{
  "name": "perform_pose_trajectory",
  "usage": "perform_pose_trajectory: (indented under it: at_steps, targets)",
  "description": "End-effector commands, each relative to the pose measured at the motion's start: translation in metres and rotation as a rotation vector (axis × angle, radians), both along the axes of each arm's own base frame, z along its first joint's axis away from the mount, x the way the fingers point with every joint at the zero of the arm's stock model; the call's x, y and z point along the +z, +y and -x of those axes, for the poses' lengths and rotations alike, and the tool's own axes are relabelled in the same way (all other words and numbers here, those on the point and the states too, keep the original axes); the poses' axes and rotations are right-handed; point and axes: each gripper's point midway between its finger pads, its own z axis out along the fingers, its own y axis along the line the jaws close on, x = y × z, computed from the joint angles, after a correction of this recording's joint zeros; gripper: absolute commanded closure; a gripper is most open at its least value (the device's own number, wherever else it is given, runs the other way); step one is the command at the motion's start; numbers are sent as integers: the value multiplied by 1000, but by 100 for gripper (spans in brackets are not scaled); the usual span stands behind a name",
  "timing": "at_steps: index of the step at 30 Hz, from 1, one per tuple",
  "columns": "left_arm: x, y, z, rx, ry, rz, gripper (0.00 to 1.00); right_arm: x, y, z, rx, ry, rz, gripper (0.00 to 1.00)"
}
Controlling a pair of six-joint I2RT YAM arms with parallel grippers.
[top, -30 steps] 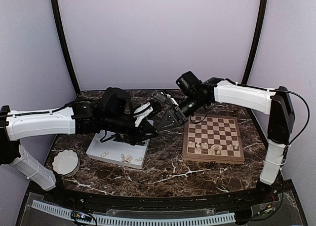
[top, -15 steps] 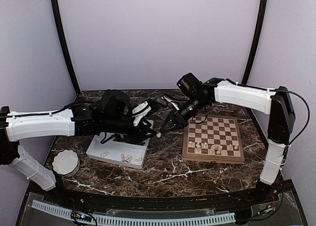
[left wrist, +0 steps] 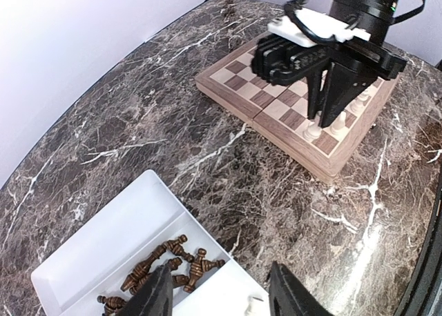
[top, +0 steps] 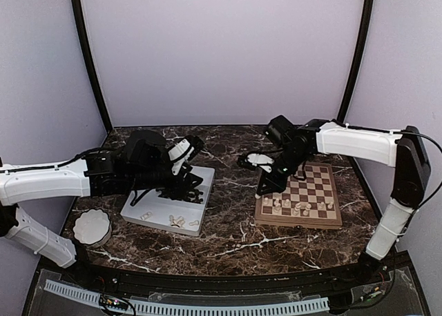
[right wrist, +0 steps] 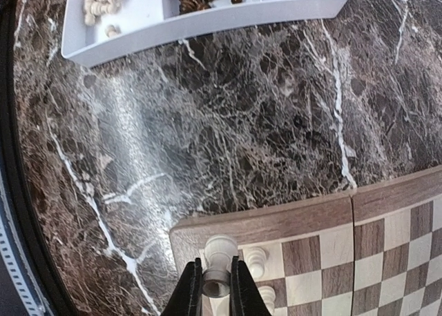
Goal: Set up the chess pieces on the board
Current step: Place the rook at a1.
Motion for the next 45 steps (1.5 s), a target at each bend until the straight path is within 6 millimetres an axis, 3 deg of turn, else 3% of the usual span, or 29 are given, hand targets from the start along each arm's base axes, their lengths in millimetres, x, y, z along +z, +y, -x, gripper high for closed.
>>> perform_pose_trajectory:
  at_steps: [1,10,34,45]
  targets:
    - [4,11,-9,64,-22,5,50,-5,-15,1,35,-116,91,98]
    - [6,13,-17,95,-40,-10,50,-25,-21,19,99,-111,156,97]
    - [0,12,-19,96,-31,-23,50,-54,-29,21,100,-52,241,98]
    - [-1,12,-19,97,-28,-24,51,-63,-33,23,102,-33,269,93]
